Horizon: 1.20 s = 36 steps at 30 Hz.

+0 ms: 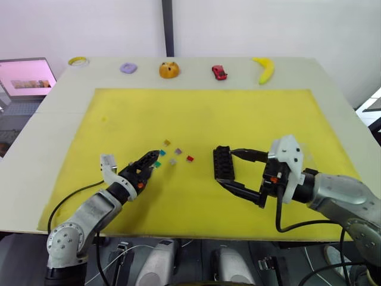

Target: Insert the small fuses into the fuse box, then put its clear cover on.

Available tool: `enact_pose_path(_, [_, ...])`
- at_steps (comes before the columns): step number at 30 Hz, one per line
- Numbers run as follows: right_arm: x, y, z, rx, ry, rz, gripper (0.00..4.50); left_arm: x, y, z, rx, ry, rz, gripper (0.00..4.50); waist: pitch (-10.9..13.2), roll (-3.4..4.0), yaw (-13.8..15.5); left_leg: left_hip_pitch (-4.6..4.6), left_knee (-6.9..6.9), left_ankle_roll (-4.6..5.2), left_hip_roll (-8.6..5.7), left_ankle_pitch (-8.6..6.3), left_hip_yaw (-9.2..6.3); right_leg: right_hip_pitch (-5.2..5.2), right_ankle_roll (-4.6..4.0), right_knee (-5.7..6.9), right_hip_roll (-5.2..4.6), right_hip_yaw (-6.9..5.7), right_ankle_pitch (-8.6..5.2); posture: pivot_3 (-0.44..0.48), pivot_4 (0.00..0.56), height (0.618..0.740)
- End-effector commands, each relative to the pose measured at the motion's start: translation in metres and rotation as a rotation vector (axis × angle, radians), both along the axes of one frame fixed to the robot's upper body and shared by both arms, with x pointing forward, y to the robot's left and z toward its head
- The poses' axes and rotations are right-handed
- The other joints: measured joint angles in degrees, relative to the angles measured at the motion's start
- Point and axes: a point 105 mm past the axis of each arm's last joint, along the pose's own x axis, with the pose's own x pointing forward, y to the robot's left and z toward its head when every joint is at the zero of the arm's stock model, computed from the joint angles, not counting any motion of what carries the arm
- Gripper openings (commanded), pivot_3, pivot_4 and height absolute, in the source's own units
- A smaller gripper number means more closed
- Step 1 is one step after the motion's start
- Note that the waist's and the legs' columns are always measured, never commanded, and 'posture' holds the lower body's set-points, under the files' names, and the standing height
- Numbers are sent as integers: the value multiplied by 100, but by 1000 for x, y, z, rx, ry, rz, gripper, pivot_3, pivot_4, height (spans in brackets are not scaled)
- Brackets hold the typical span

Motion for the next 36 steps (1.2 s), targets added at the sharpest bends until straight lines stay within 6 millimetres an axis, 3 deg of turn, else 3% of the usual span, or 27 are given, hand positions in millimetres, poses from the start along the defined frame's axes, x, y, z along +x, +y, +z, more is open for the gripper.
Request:
enact_pose_path(1, [-3,2,8,12,-31,14,4463,-4,-13,-13,18,48,-55,4500,0,0,5,0,0,0,0,0,0,0,0,-1,0,0,0,0,150,735])
enact_pose_path(36, [2,12,-4,5,-4,40,4463,7,-31,-26,1,88,-121,4500,-10,15,245,4,2,2,-4,-1,-1,11,-15,-15,-3,-1,-8,0,150,735])
